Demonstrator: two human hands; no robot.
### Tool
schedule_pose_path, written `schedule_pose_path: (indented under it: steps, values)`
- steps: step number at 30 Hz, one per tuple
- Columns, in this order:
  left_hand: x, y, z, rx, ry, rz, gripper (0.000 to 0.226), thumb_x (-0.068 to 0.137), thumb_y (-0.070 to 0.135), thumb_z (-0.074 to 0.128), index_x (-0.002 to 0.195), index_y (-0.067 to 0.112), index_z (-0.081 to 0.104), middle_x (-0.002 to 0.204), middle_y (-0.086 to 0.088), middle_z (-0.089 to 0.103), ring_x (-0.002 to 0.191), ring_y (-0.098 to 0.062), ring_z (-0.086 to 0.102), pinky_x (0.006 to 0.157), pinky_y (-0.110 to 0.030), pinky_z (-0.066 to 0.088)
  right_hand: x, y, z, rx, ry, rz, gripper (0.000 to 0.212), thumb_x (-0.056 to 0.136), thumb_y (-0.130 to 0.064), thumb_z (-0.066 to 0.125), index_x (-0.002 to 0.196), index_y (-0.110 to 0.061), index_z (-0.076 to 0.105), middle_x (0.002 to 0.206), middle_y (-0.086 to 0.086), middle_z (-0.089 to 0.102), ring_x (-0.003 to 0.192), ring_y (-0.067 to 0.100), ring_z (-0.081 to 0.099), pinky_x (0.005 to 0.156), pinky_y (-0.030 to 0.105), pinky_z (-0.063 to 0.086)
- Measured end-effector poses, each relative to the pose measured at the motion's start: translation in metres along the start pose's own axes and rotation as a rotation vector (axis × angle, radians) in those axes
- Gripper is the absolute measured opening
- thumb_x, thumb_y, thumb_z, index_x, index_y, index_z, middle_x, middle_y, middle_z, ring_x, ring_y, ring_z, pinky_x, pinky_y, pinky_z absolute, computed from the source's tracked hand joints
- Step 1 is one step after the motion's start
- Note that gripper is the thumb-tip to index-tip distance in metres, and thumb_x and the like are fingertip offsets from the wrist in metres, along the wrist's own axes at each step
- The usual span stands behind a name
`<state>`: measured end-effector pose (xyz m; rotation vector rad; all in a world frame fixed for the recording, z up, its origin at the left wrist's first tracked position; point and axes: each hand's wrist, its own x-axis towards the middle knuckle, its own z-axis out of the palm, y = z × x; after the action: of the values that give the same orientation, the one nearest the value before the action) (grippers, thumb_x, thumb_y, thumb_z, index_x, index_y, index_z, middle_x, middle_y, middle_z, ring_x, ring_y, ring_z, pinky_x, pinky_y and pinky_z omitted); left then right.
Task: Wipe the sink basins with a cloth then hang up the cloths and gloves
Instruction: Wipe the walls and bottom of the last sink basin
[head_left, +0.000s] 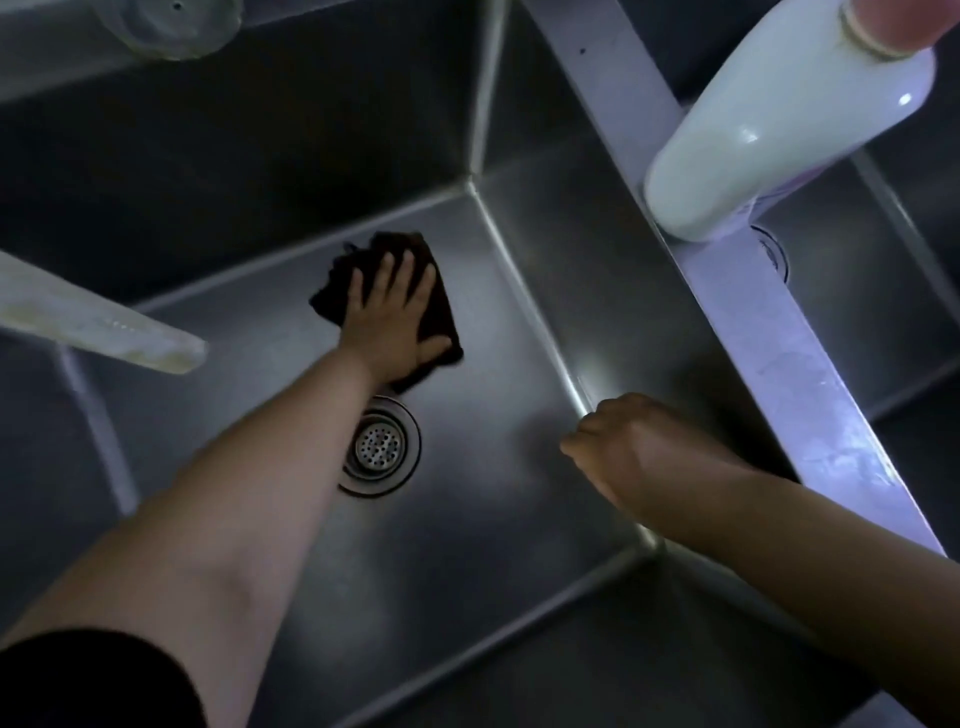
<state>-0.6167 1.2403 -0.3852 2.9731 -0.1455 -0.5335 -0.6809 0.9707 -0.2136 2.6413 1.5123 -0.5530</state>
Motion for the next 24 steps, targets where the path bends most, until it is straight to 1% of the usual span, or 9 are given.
schedule_pose_path:
  steps: [5,9,11,12,14,16,18,21,24]
  values:
    - [0.021,-0.004,-0.007,-0.018,0.003,-0.078,0.091,0.086,0.068,0.035,0.15,0.022,-0.011,0.157,-0.009,-0.021,0.142,-0.029,-0.023,0.11,-0.052,-0.017,0.006,0.004,0.006,-0.056,-0.006,0.06,0.041,0.022,-0.002,0.076,0.049,-0.02,0.05,0.045,-0.002,0.047,0.039,0.019,0.047,0.047,0.018,0.031]
    - [-0.014,0.028,0.011,0.0,0.077,0.044,0.087,0.086,0.065,0.037,0.151,0.021,-0.002,0.159,-0.012,-0.009,0.144,-0.032,-0.013,0.111,-0.054,-0.014,0.008,0.005,0.012,-0.034,0.001,0.07,0.039,0.024,-0.002,0.08,0.051,-0.016,0.055,0.046,0.001,0.051,0.039,0.021,0.05,0.046,0.02,0.038]
    - [-0.045,0.054,0.023,0.037,0.069,0.143,0.089,0.084,0.064,0.042,0.151,0.021,0.004,0.159,-0.014,-0.001,0.145,-0.034,-0.006,0.111,-0.056,-0.011,0.009,0.004,0.01,-0.082,-0.02,0.093,0.03,0.037,-0.007,0.08,0.058,-0.017,0.06,0.053,0.001,0.057,0.046,0.02,0.055,0.048,0.021,0.039]
    - [-0.062,0.068,0.03,0.051,0.058,0.194,0.09,0.082,0.063,0.046,0.151,0.02,0.008,0.158,-0.014,0.005,0.145,-0.036,0.0,0.111,-0.057,-0.009,0.008,0.003,0.01,-0.121,-0.053,0.118,0.022,0.051,-0.01,0.075,0.068,-0.017,0.063,0.063,0.002,0.061,0.056,0.021,0.059,0.053,0.024,0.04]
    - [-0.098,0.094,0.042,0.064,0.025,0.295,0.09,0.076,0.062,0.054,0.149,0.02,0.022,0.156,-0.015,0.02,0.144,-0.037,0.014,0.111,-0.061,0.002,0.006,0.002,0.012,-0.101,-0.133,0.134,0.013,0.076,-0.008,0.057,0.088,-0.014,0.062,0.084,0.008,0.063,0.078,0.028,0.06,0.066,0.032,0.04]
    - [-0.136,0.114,0.053,0.068,-0.021,0.398,0.085,0.071,0.062,0.059,0.144,0.022,0.038,0.151,-0.013,0.034,0.139,-0.036,0.029,0.108,-0.063,0.016,0.005,0.001,0.011,-0.021,-0.162,0.15,0.015,0.082,-0.004,0.048,0.091,-0.01,0.059,0.09,0.012,0.062,0.084,0.033,0.058,0.07,0.037,0.037]
    - [-0.174,0.123,0.066,0.077,-0.053,0.506,0.076,0.072,0.061,0.06,0.139,0.025,0.046,0.146,-0.008,0.043,0.135,-0.033,0.038,0.106,-0.062,0.024,0.005,0.0,0.011,-0.057,-0.207,0.171,0.017,0.086,-0.008,0.043,0.096,-0.014,0.056,0.096,0.009,0.061,0.09,0.031,0.057,0.073,0.035,0.037]
    - [-0.224,0.112,0.078,0.084,-0.109,0.608,0.065,0.082,0.055,0.05,0.14,0.027,0.043,0.147,-0.004,0.042,0.136,-0.027,0.037,0.113,-0.056,0.019,0.003,-0.002,0.01,-0.121,-0.285,0.183,0.021,0.091,-0.013,0.041,0.105,-0.019,0.056,0.104,0.004,0.06,0.097,0.027,0.056,0.076,0.032,0.038]
    - [-0.258,0.081,0.076,0.136,-0.145,0.596,0.062,0.082,0.053,0.049,0.137,0.025,0.048,0.143,-0.004,0.047,0.133,-0.026,0.042,0.11,-0.05,0.008,0.0,-0.004,0.011,-0.103,-0.321,0.152,0.018,0.091,-0.012,0.042,0.101,-0.019,0.055,0.101,0.004,0.059,0.095,0.027,0.056,0.07,0.03,0.032]
